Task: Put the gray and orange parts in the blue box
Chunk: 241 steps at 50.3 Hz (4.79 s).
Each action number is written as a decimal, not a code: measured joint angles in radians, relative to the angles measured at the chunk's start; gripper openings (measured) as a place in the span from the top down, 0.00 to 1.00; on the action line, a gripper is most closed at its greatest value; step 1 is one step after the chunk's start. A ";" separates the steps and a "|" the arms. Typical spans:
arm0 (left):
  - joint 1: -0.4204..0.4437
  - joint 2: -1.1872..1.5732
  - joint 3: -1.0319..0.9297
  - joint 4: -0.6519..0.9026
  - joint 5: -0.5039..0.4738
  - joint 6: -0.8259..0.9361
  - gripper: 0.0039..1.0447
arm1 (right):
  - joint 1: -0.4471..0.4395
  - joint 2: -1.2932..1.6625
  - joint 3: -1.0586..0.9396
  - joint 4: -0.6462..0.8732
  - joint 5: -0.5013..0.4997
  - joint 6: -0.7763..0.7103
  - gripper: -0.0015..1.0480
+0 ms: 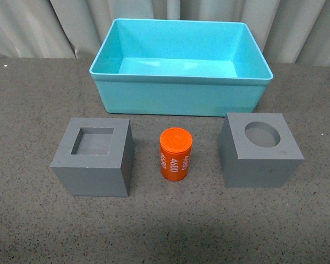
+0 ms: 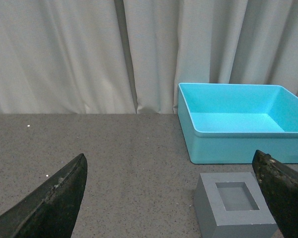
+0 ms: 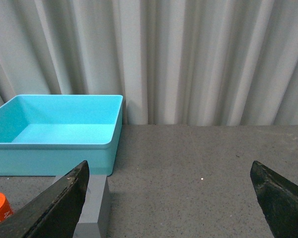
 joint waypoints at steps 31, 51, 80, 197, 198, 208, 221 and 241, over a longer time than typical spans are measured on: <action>0.000 0.000 0.000 0.000 0.000 0.000 0.06 | 0.000 0.000 0.000 0.000 0.000 0.000 0.09; 0.000 0.000 0.000 0.000 0.000 0.000 0.06 | 0.000 0.000 0.000 0.000 0.000 0.000 0.09; 0.000 0.000 0.000 0.000 0.001 0.000 0.06 | 0.128 0.797 0.142 0.383 0.140 -0.218 0.09; 0.000 0.000 0.000 0.000 0.001 0.000 0.06 | 0.235 1.896 1.194 0.203 0.038 0.146 0.83; 0.000 0.000 0.000 0.000 0.001 0.000 0.06 | 0.237 1.907 1.201 0.200 0.038 0.147 0.83; 0.000 0.000 0.000 0.000 0.001 0.000 0.06 | 0.250 2.038 1.307 0.129 0.049 0.160 0.83; 0.000 0.000 0.000 0.000 0.001 0.000 0.06 | 0.251 2.182 1.433 0.010 0.049 0.206 0.83; 0.000 0.000 0.000 0.000 0.001 0.000 0.06 | 0.245 2.202 1.468 -0.038 0.051 0.211 0.66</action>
